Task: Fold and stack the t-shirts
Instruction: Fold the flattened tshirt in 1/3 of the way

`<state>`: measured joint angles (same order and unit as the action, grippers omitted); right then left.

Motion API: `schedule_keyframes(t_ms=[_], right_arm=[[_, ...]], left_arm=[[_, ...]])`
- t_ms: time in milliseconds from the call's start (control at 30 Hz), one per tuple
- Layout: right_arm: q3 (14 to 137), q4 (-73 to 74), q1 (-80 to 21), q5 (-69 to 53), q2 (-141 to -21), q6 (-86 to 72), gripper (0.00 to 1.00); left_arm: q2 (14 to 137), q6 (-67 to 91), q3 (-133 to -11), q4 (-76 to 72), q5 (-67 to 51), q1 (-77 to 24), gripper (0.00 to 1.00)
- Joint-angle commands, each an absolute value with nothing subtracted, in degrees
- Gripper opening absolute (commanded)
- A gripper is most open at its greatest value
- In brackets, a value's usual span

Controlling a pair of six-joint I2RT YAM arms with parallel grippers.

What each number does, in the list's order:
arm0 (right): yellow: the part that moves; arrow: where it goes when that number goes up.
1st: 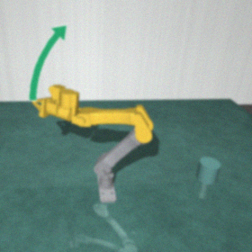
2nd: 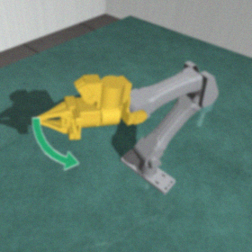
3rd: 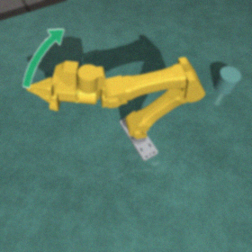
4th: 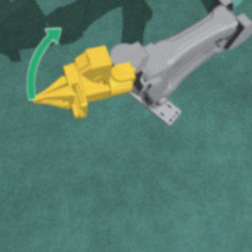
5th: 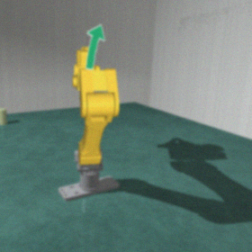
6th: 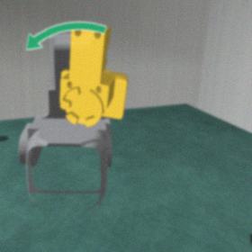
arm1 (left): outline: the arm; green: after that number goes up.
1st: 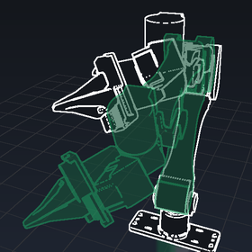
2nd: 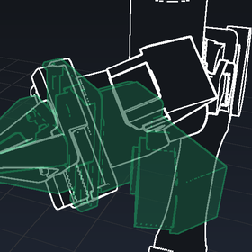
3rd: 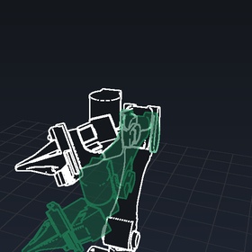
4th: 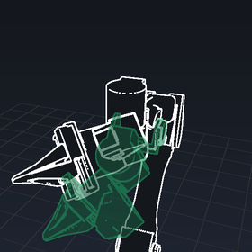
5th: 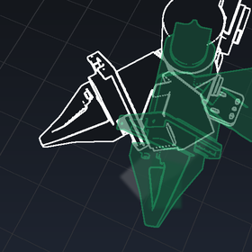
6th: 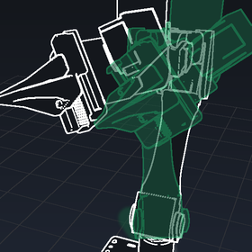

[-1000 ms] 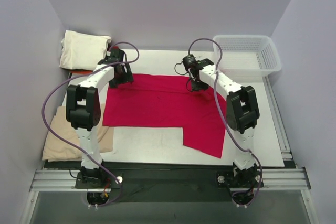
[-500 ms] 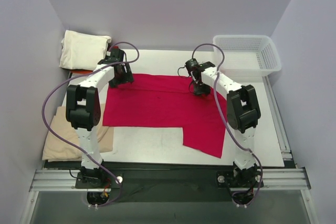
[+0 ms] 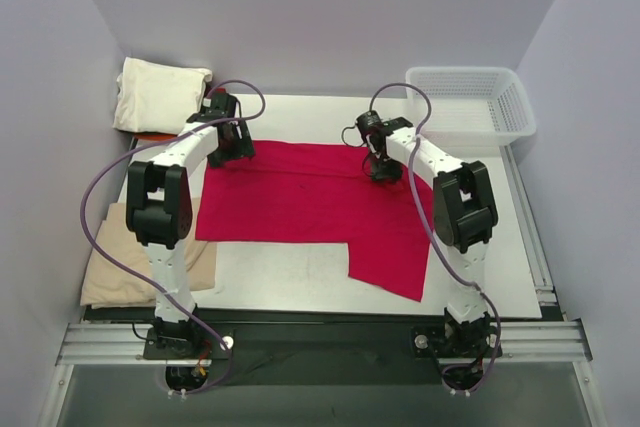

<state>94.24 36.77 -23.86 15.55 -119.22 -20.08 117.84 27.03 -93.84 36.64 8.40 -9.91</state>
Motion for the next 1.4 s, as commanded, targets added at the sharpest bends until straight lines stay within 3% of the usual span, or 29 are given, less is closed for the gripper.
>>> schedule_keyframes(t_ms=[0,467,800,1367], right_arm=[[93.25,38.14,-25.22,16.08,-116.72,-20.65,0.28],[90.44,37.88,-26.72,14.85,-118.04,-21.8,0.28],[90.88,35.86,-21.45,13.89,-121.46,-22.15,0.27],[102.3,35.42,-18.19,14.07,-125.85,-18.54,0.28]], left_arm=[[117.86,27.6,-96.59,36.21,8.0,-9.49,0.83],[117.95,27.69,-96.24,36.12,8.09,-9.49,0.83],[117.77,27.77,-96.33,36.47,8.26,-9.58,0.83],[118.13,27.6,-96.59,36.56,8.0,-9.75,0.83]])
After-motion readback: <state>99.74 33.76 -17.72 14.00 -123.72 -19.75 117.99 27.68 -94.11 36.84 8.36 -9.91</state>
